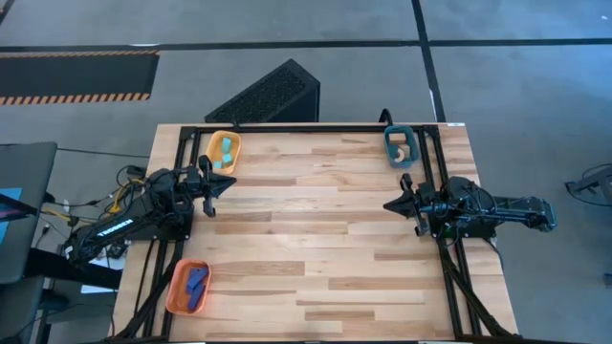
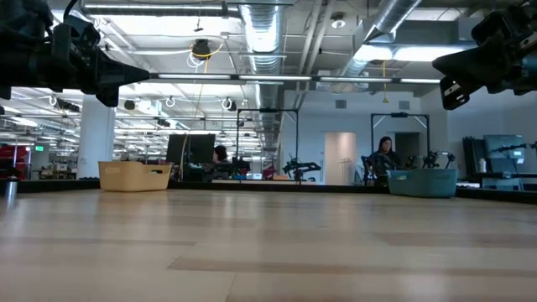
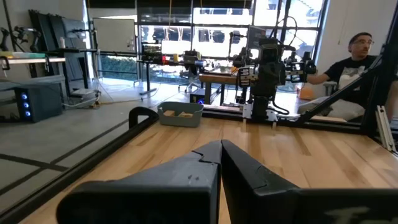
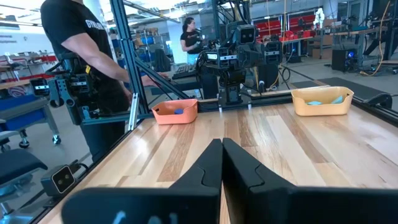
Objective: Sort & place blocks by color
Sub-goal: Return to Home Position
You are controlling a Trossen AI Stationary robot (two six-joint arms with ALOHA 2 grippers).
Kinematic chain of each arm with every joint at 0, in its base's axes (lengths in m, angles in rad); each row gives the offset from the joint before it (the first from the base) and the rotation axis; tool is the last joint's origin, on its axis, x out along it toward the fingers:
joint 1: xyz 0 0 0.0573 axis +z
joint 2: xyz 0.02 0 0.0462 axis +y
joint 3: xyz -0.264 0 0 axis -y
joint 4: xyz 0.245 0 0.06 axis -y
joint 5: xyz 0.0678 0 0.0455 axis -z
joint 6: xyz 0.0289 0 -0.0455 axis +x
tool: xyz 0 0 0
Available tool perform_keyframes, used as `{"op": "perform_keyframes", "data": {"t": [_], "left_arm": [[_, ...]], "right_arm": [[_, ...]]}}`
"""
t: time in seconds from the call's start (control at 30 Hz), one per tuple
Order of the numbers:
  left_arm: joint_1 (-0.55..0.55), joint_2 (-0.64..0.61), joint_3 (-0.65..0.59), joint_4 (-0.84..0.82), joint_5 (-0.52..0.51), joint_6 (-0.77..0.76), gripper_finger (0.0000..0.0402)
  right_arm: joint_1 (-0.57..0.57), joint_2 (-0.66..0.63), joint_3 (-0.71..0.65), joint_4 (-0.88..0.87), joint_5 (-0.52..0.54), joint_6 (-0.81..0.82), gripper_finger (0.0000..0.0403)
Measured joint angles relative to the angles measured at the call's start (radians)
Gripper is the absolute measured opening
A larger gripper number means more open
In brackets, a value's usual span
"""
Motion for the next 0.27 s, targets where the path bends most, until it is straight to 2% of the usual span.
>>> {"op": "perform_keyframes", "data": {"t": [0.27], "left_arm": [[0.000, 0.000, 0.000, 0.000, 0.000, 0.000, 0.0000]], "right_arm": [[0.000, 0.000, 0.000, 0.000, 0.000, 0.000, 0.0025]]}}
